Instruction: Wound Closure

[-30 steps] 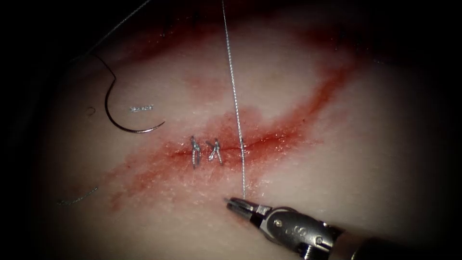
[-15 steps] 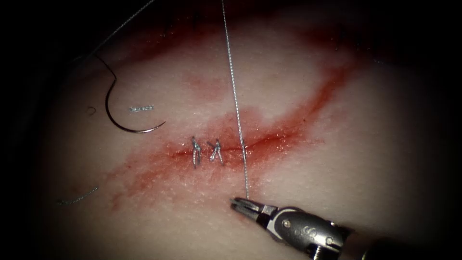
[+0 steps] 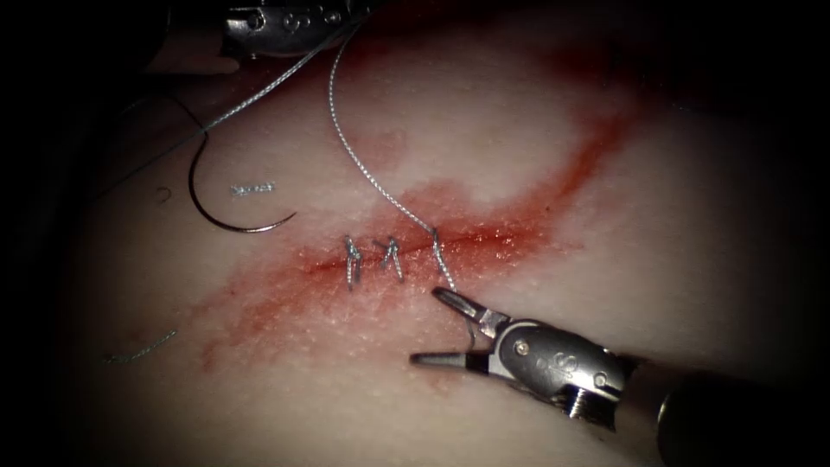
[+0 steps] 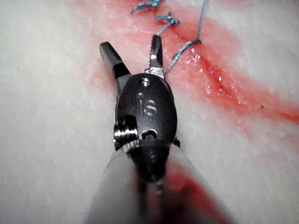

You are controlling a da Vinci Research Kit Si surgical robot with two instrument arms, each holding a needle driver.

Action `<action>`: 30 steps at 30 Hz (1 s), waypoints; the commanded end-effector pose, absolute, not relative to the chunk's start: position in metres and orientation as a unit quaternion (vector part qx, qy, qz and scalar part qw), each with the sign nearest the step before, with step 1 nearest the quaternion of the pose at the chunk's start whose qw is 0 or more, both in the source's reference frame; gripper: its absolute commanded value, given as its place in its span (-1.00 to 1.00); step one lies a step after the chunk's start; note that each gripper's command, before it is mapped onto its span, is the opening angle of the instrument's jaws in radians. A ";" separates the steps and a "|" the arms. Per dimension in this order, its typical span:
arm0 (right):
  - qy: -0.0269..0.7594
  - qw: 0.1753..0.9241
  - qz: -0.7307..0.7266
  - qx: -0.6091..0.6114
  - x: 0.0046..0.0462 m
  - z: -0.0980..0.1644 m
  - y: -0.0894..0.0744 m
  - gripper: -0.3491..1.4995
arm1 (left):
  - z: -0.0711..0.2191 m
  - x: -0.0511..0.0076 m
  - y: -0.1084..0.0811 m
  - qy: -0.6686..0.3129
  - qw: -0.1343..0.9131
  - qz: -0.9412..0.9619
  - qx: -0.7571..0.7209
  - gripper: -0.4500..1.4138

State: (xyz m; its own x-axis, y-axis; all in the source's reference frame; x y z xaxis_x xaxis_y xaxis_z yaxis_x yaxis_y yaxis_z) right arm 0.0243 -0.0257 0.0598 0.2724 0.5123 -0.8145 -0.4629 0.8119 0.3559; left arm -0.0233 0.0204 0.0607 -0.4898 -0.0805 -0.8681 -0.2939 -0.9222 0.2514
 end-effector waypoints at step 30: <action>0.596 0.765 0.157 0.183 0.0282 0.062 -0.015 -1.00 | 0.054 -0.0220 0.002 0.048 -0.046 0.786 -0.615 -1.00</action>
